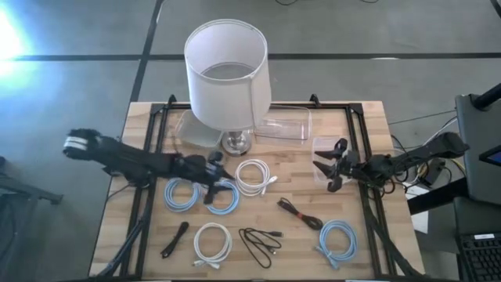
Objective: Pick & Place USB Port
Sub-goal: Put the top white HDMI cable into the white bin
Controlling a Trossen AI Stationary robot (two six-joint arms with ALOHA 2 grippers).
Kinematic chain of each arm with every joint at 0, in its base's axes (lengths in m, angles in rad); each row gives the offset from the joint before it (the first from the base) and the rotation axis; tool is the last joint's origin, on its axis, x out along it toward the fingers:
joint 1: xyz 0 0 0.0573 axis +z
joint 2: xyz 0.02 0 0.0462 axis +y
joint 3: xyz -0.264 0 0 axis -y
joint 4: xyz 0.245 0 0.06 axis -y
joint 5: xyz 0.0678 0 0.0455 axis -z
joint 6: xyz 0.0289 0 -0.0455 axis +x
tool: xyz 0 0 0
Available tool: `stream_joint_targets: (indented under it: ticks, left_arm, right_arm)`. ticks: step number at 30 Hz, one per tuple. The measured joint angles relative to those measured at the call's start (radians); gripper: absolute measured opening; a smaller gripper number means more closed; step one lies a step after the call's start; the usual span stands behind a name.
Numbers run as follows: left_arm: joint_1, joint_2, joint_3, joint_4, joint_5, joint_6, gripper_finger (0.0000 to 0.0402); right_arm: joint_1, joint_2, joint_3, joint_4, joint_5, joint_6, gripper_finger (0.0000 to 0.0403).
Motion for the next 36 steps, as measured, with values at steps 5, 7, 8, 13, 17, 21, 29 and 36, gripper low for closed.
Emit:
stream_joint_targets:
  ticks: [5,7,8,13,17,21,29,36]
  left_arm:
    - [-0.009,0.22,0.146,-0.023,-0.032,-0.029,0.0179]
    - [-0.007,0.302,0.2,-0.07,-0.037,-0.03,0.0179]
    - [-0.006,0.341,0.222,-0.089,-0.037,-0.025,0.0179]
    - [-0.002,0.478,0.319,-0.095,-0.047,-0.023,0.0179]
    - [0.002,0.537,0.37,-0.152,-0.095,-0.016,0.0179]
    - [0.002,0.538,0.396,-0.192,-0.114,0.006,0.0179]
    - [0.006,0.535,0.394,-0.238,-0.067,-0.025,0.0109]
    - [-0.013,0.489,0.397,-0.259,-0.171,-0.033,0.0021]
  right_arm:
    - [0.0,0.021,0.0,0.006,0.0,-0.066,0.0171]
    - [0.0,0.019,0.0,0.007,0.0,-0.099,0.0171]
    - [0.0,0.019,0.0,0.008,0.0,-0.121,0.0171]
    - [0.0,0.019,0.0,0.056,0.0,-0.226,0.0171]
    - [0.0,0.019,0.0,0.096,0.0,-0.289,0.0171]
    - [0.0,0.018,0.007,0.105,0.0,-0.339,0.0171]
    - [0.0,0.021,0.054,0.105,0.0,-0.444,0.0171]
    - [0.0,0.021,0.068,0.099,-0.008,-0.44,0.0171]
